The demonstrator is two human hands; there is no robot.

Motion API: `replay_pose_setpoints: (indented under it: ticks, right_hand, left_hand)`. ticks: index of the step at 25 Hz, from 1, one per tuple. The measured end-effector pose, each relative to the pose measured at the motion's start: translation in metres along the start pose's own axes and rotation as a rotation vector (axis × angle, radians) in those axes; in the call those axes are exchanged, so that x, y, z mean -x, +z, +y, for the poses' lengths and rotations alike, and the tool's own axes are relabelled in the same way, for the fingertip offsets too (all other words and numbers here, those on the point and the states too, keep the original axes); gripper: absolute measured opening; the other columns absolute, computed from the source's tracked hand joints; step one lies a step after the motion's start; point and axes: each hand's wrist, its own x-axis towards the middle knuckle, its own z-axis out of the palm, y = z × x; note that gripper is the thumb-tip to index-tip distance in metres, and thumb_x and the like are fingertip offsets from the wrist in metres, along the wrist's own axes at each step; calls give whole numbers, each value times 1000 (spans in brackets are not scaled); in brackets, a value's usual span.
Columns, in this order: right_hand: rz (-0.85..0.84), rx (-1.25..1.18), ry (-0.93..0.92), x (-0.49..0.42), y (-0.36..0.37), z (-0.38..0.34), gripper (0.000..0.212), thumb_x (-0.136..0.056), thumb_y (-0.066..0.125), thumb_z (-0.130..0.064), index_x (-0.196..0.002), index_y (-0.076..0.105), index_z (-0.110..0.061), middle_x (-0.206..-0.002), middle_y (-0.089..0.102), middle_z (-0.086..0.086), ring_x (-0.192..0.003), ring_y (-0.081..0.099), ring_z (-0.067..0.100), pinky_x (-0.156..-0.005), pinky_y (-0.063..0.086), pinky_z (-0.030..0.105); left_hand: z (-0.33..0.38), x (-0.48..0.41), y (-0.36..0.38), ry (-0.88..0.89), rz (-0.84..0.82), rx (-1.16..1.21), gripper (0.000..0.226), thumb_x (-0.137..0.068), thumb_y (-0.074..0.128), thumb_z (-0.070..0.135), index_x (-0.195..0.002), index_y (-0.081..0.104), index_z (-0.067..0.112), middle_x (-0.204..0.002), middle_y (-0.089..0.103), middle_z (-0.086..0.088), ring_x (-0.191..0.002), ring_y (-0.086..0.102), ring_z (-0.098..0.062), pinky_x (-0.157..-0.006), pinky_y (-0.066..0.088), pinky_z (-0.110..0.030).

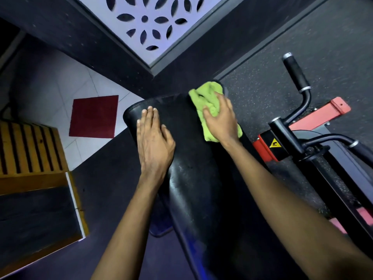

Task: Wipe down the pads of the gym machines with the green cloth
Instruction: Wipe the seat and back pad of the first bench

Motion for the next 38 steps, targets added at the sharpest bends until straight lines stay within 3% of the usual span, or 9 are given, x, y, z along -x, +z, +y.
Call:
replay_pose_setpoints:
  ticks: [2, 4, 11, 17, 22, 27, 33, 38]
  right_hand:
    - [48, 36, 91, 1, 0, 7, 56, -91, 62, -40, -145, 49, -31, -152, 47, -4, -127, 56, 27, -99, 46, 39]
    - [50, 48, 54, -9, 10, -7, 55, -88, 60, -40, -142, 52, -31, -150, 49, -4, -127, 56, 28, -102, 45, 42]
    - [-145, -13, -365, 2, 52, -87, 49, -84, 64, -35, -132, 60, -33, -137, 57, -5, -127, 54, 25, -105, 44, 36]
    - [-91, -55, -245, -10, 41, -67, 50, -85, 67, -34, -135, 59, -32, -139, 55, -7, -124, 57, 22, -96, 51, 36]
    - [-195, -113, -425, 19, 40, -72, 49, -84, 69, -27, -132, 62, -32, -132, 58, -8, -123, 56, 14, -99, 46, 26]
    - [-118, -57, -251, -34, 22, -37, 48, -87, 68, -34, -134, 61, -29, -140, 57, -5, -134, 52, 17, -104, 48, 35]
    - [-8, 2, 44, -8, -26, 25, 52, -85, 68, -32, -136, 58, -32, -140, 54, -10, -121, 57, 17, -99, 48, 37]
    - [-15, 79, 17, -35, -10, 11, 49, -87, 66, -36, -135, 58, -34, -141, 55, -7, -122, 59, 27, -96, 43, 38]
  left_hand:
    - [1, 0, 1, 5, 2, -8, 55, -98, 44, 15, -151, 39, 2, -160, 34, -10, -152, 21, -20, -126, 9, -35]
    - [2, 0, 1, 8, 2, -17, 56, -97, 44, 15, -151, 38, 2, -160, 34, -10, -152, 21, -20, -126, 9, -34]
    - [2, 1, -2, -40, 53, 77, 54, -93, 39, 8, -146, 41, -1, -154, 39, -15, -148, 28, -25, -122, 23, -45]
    - [2, 0, -3, -55, 72, 117, 54, -92, 43, 5, -145, 43, -1, -154, 41, -13, -149, 27, -23, -121, 24, -45]
    - [2, 0, -3, -49, 67, 122, 52, -91, 43, 6, -142, 45, -1, -152, 42, -18, -146, 33, -29, -120, 27, -48]
    - [4, -7, -6, 21, -29, -55, 54, -92, 48, 14, -144, 45, 0, -150, 43, -17, -145, 32, -32, -121, 26, -44]
    - [17, -65, 15, 229, -250, -215, 52, -94, 50, 21, -141, 48, -1, -147, 46, -20, -141, 38, -34, -120, 28, -44]
    - [36, -94, 52, 306, -375, -406, 54, -101, 40, 29, -148, 39, 3, -149, 45, -20, -137, 40, -36, -120, 24, -46]
